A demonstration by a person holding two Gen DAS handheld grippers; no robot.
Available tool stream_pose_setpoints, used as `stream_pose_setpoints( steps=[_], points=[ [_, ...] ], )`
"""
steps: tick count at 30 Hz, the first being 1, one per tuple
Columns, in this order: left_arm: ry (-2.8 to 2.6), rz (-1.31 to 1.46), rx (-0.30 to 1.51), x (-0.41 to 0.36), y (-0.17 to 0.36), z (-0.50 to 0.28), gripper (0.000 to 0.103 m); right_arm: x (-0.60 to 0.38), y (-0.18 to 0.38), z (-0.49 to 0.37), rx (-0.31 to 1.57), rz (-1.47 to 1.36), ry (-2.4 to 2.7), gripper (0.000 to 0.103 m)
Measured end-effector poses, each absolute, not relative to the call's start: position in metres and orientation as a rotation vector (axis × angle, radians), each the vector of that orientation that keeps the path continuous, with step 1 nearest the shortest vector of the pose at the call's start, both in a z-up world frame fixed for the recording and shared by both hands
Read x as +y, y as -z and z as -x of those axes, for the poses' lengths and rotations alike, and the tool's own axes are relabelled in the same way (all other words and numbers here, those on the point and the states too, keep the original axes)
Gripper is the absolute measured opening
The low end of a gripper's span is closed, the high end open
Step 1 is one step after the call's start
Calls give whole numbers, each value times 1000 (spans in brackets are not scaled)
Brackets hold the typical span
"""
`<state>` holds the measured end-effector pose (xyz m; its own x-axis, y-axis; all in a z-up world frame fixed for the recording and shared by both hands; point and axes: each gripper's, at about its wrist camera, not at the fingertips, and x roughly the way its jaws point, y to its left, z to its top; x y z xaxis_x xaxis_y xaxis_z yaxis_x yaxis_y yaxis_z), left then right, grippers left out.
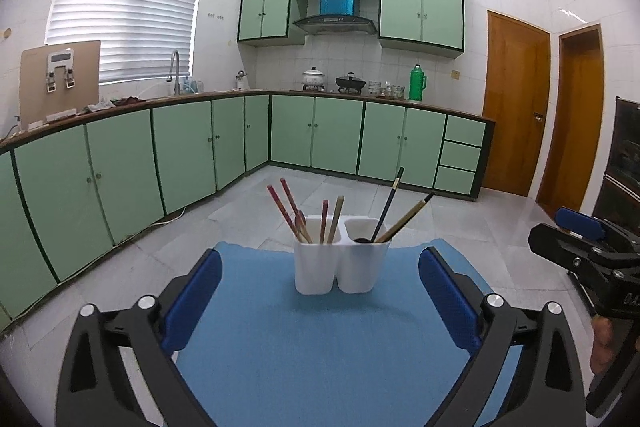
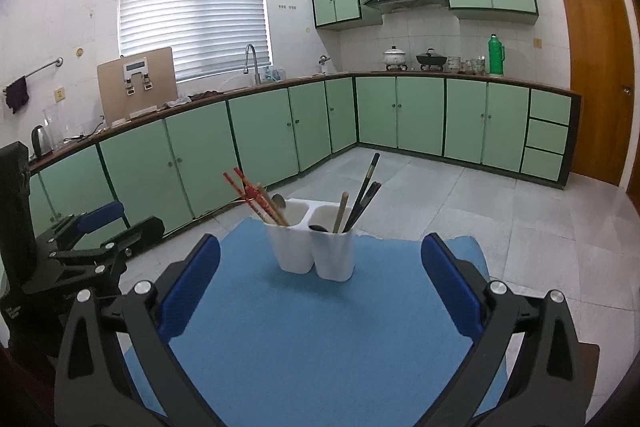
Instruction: Organize utensils
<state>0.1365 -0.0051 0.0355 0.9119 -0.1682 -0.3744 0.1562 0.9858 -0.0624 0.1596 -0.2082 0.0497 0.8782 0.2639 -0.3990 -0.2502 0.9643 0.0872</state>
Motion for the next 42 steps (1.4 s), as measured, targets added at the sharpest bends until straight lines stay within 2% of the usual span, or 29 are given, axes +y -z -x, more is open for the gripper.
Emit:
stream_pose_setpoints(
  steps=[14, 42],
  points=[
    [161, 17, 367, -1, -44, -100, 97, -194, -50, -135, 429, 11, -268, 98],
    [157, 0, 353, 0, -51, -86, 97, -189, -56, -117, 411, 17, -275, 98]
  ],
)
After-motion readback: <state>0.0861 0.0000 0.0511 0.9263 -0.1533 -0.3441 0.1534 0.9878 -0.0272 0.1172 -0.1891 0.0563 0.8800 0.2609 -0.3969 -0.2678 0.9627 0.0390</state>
